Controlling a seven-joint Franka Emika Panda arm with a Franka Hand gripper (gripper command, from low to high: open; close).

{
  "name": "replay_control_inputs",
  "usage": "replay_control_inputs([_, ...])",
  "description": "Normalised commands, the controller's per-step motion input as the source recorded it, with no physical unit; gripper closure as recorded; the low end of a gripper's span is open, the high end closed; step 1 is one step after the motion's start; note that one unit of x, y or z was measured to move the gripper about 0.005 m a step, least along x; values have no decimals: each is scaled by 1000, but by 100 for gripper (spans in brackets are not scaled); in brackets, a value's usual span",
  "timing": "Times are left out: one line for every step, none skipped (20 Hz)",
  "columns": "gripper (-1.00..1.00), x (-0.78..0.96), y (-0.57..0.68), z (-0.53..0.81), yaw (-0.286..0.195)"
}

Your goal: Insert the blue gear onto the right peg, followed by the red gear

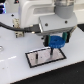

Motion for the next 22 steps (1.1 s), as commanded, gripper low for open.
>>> replay_control_inputs([100, 317, -48, -104, 0])
replay_control_inputs([100, 276, -64, -114, 0])
replay_control_inputs([100, 275, -69, -115, 0])
replay_control_inputs([100, 302, -70, -77, 0])
replay_control_inputs([100, 263, -102, -93, 0])
replay_control_inputs([100, 213, -154, -77, 0])
replay_control_inputs([100, 202, -171, -76, 0])
replay_control_inputs([100, 183, -139, -90, 0])
replay_control_inputs([100, 157, -88, -80, 0])
replay_control_inputs([100, 150, -47, 31, 0])
replay_control_inputs([100, 165, -34, 119, 0])
replay_control_inputs([100, 189, -43, 389, 0])
replay_control_inputs([100, 128, -39, 405, 0])
replay_control_inputs([100, 194, -39, 62, 0])
replay_control_inputs([100, 103, -60, 315, 0])
replay_control_inputs([100, 103, -45, 85, 0])
replay_control_inputs([100, 112, -90, 223, 0])
replay_control_inputs([100, 130, -105, 236, 0])
replay_control_inputs([100, 130, -142, 160, 0])
replay_control_inputs([100, 138, -139, 152, 0])
replay_control_inputs([100, 132, -136, 127, 0])
replay_control_inputs([100, 139, -128, 131, 0])
